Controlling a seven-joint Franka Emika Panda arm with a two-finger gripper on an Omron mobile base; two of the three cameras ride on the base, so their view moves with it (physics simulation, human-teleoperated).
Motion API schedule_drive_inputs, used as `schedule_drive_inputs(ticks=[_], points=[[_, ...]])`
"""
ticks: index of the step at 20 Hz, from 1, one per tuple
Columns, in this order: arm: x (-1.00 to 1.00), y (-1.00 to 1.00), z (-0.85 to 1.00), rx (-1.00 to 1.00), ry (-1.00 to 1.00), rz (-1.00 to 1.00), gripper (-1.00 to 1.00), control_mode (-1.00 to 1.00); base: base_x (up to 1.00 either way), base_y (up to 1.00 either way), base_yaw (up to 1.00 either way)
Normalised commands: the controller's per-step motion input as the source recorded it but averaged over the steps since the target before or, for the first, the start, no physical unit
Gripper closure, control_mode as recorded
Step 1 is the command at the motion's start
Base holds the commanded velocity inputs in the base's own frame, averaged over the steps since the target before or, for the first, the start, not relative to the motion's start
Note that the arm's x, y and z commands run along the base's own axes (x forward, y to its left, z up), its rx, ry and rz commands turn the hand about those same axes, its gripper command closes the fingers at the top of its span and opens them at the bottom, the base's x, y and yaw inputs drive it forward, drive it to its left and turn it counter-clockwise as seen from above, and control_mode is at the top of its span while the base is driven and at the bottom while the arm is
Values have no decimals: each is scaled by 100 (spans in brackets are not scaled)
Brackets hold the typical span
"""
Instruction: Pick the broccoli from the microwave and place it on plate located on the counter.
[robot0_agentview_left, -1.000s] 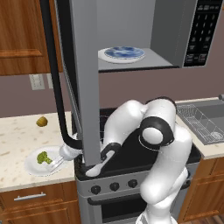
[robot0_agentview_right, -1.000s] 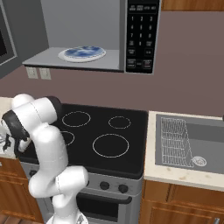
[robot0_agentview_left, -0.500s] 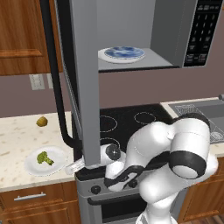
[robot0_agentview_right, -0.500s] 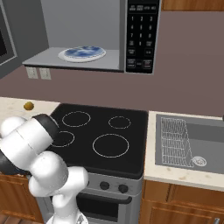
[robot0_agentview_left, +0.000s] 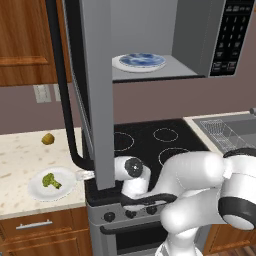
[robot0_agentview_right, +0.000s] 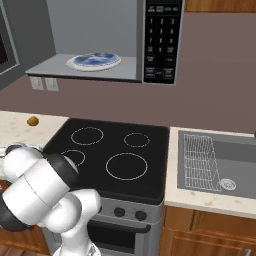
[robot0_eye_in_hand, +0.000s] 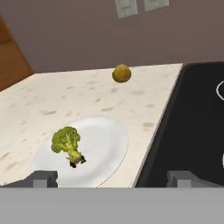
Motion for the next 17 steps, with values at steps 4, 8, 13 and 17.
schedule_drive_inputs(ticks=[4,8,13,17], points=[[25,-20,100,0,3,-23,-100,-100,0,0,0],[11,-54,99,0,3,-29,-100,-100,0,0,0],[8,-72,86,0,1,-24,-100,-100,0,0,0],[3,-93,71,0,6,-21,-100,-100,0,0,0]])
